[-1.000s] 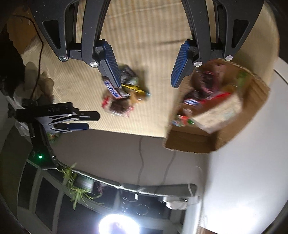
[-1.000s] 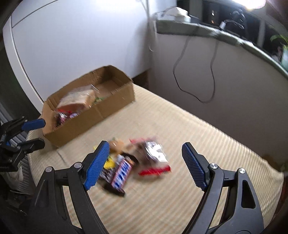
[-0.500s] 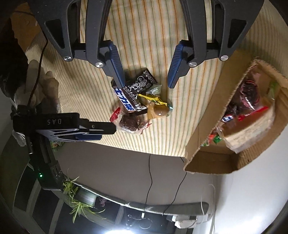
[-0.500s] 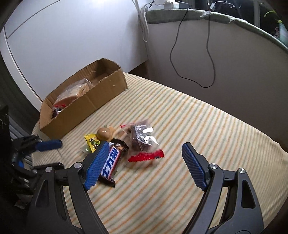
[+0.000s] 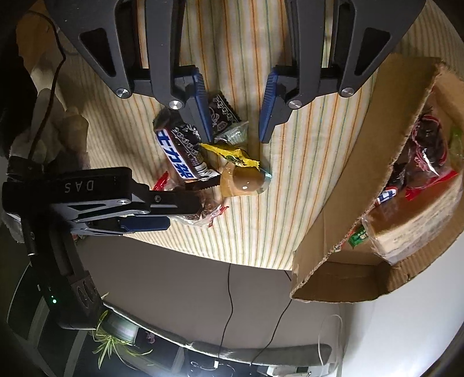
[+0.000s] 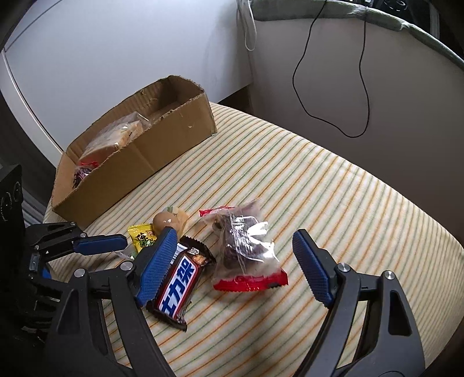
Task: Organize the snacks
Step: 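Grasp the red-wrapped brown bag with the right tool while the left tool grasps a small green candy, then carry both candies over the box and open both tools to drop them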
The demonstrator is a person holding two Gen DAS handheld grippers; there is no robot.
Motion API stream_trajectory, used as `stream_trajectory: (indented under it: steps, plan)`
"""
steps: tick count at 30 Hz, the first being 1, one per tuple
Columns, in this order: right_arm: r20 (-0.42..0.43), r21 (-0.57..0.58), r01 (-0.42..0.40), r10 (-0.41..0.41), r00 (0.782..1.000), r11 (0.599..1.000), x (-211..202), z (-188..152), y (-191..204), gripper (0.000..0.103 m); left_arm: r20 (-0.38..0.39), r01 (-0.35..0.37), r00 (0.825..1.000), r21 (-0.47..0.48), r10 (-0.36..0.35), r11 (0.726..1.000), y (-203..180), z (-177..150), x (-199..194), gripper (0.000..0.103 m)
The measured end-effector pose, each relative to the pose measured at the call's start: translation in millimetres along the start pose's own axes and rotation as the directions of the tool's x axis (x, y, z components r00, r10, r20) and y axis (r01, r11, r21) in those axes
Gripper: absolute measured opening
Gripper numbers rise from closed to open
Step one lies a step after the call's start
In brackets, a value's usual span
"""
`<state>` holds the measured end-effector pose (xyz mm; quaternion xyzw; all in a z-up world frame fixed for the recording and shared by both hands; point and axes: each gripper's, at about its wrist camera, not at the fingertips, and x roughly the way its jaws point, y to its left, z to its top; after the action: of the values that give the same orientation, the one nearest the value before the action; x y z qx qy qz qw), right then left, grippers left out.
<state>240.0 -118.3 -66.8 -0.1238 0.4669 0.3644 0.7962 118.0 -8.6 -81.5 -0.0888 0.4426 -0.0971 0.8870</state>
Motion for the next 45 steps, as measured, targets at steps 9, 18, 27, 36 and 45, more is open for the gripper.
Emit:
stream_trajectory:
  steps: [9,18,27,36,45]
  plan:
    - [-0.055,-0.008,-0.008,0.008,0.998,1.0,19,1,0,0.058,-0.004,-0.006,1.0,0.011,0.006,1.0,0,1,5,0.021]
    - [-0.064,0.01,-0.01,0.01,0.998,1.0,18,-2,-2,0.042,0.011,-0.005,1.0,0.018,0.005,1.0,-2,-3,-4,0.02]
    - [-0.015,0.018,0.016,-0.015,1.0,1.0,-5,-4,1,0.041,0.049,0.004,0.999,0.018,-0.005,1.0,-4,-6,-23,0.02]
    - [0.033,0.025,0.036,-0.037,0.999,0.999,-36,-7,5,0.041,0.105,0.007,0.994,0.019,-0.009,1.0,-1,-7,-50,0.02]
    - [0.092,0.012,0.041,-0.042,0.995,0.999,-59,7,20,0.041,0.166,-0.027,0.986,-0.01,0.028,1.0,24,-1,-79,0.02]
